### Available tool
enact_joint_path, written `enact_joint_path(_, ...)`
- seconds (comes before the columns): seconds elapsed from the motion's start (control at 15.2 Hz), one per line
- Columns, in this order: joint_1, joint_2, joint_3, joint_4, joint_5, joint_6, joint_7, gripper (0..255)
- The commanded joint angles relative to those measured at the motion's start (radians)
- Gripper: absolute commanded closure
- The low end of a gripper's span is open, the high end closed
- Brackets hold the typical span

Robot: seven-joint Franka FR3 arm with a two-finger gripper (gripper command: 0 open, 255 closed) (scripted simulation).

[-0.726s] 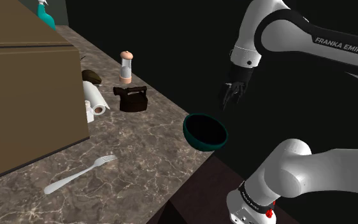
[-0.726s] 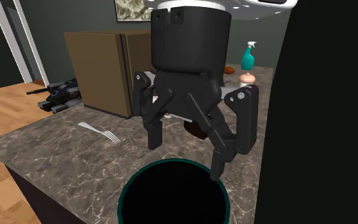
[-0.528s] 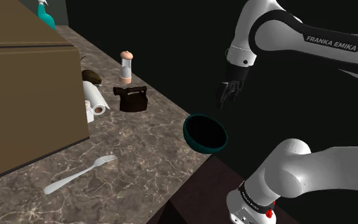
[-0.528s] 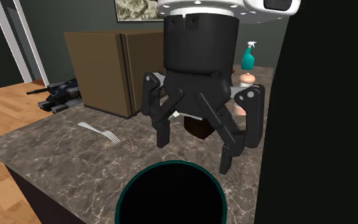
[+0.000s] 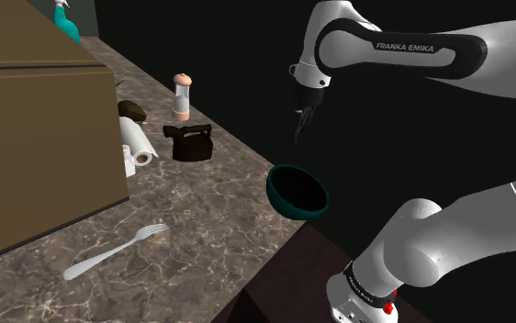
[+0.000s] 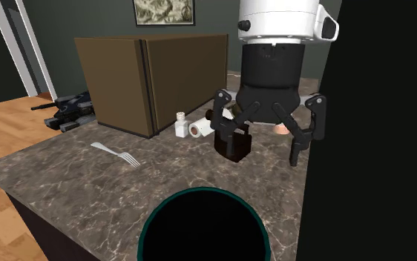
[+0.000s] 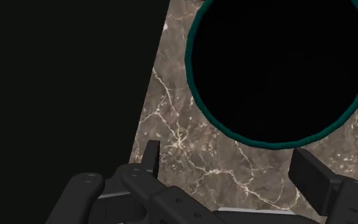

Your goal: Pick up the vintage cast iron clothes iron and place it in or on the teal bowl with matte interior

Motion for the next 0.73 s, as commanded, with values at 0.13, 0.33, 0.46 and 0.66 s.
enact_joint_path(0.13, 0.033, 0.151, -0.017, 0.107, -0.007, 0.057, -0.151, 0)
enact_joint_path(0.33, 0.054, 0.260, -0.022, 0.194, -0.005, 0.088, -0.258, 0)
enact_joint_path(0.46, 0.067, 0.331, -0.020, 0.256, -0.001, 0.104, -0.327, 0)
enact_joint_path(0.66, 0.083, 0.435, -0.011, 0.354, 0.005, 0.119, -0.427, 0)
